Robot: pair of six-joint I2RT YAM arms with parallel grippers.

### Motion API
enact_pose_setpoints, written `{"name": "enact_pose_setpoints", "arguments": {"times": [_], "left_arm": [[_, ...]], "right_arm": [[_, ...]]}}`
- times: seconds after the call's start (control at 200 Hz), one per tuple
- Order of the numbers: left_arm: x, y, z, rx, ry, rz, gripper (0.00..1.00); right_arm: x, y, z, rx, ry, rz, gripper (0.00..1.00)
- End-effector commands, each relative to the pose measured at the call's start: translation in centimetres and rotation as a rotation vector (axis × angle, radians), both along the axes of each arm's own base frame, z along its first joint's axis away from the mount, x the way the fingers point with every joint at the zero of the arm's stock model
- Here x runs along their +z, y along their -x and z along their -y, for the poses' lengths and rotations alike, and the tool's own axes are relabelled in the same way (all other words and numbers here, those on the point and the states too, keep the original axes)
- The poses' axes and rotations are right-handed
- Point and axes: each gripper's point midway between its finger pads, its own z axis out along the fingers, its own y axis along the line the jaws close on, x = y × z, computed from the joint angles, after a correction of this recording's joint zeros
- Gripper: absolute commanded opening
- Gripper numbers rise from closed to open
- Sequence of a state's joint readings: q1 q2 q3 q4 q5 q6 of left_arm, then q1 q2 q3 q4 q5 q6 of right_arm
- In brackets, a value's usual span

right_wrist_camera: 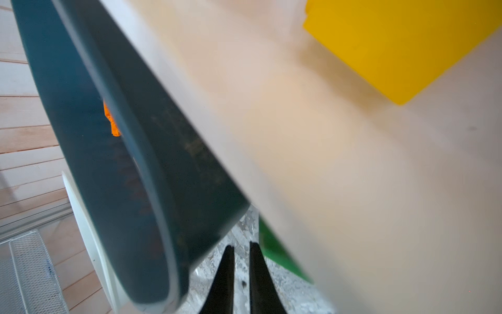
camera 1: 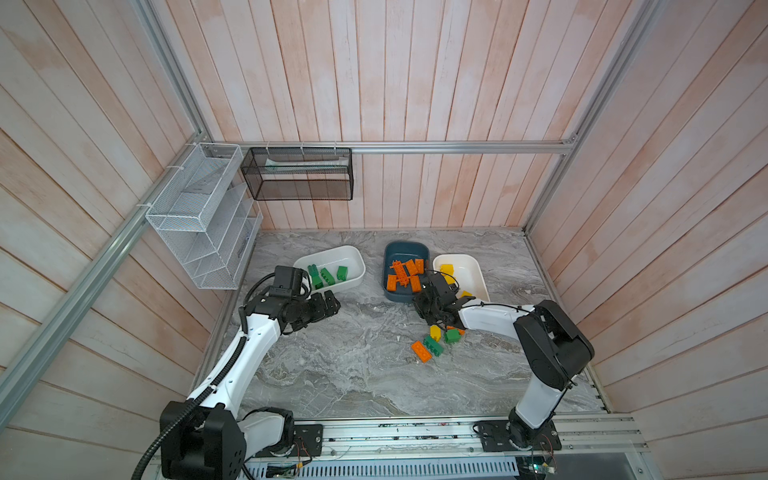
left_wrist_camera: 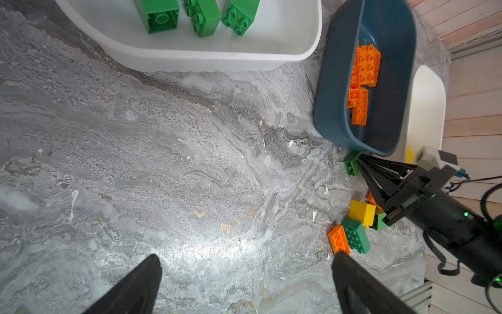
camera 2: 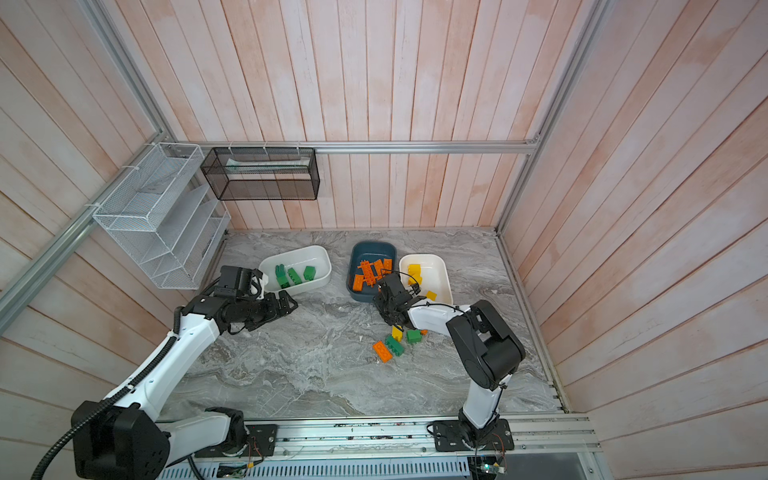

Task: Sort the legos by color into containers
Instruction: 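Move the right gripper back to the pile and grasp a small green brick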

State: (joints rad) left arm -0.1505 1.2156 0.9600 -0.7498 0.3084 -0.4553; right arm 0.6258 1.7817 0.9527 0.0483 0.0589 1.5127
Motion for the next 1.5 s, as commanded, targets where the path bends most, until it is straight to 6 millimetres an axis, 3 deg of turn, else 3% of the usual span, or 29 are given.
{"name": "enact_pose_setpoints", "arguments": {"times": [0.0, 0.275, 0.37, 0.64, 0.805, 0.99, 1.145, 1.345, 1.495], "left_arm": [[0.0, -0.1, 0.1, -0.015, 0.006, 0.020, 1.00], [-0.1, 0.3, 0.2, -0.018, 0.017, 0.022, 1.00], [-0.1, 0.4, 0.2, -0.019, 0.016, 0.020, 1.00], [-0.2, 0.2, 0.4, -0.023, 0.021, 0.021, 1.00], [-0.1, 0.0, 0.6, -0.029, 0.029, 0.021, 1.00], [-0.2, 0.0, 0.7, -0.033, 0.033, 0.022, 1.00], [-0.4, 0.2, 0.7, -0.035, 0.030, 0.019, 1.00], [-0.6, 0.6, 0.7, -0.031, 0.032, 0.013, 1.00], [-0.6, 0.7, 0.7, -0.033, 0.028, 0.012, 1.00]], "right_arm": [[-0.3, -0.8, 0.1, -0.008, 0.022, 0.036, 0.13], [-1.9, 0.0, 1.5, -0.016, 0.098, -0.024, 0.13], [-1.5, 0.7, 2.0, -0.017, 0.127, -0.037, 0.13], [-0.6, 4.7, 3.6, -0.006, 0.161, -0.117, 0.14], [2.8, 3.2, 3.7, 0.078, 0.248, -0.024, 0.17], [0.9, 3.8, 4.9, 0.136, 0.291, -0.087, 0.25], [1.4, 2.4, 4.4, 0.183, 0.308, -0.027, 0.30], [0.3, 1.9, 6.6, 0.173, 0.397, -0.051, 0.33], [0.6, 1.8, 8.2, 0.161, 0.430, -0.043, 0.34]]}}
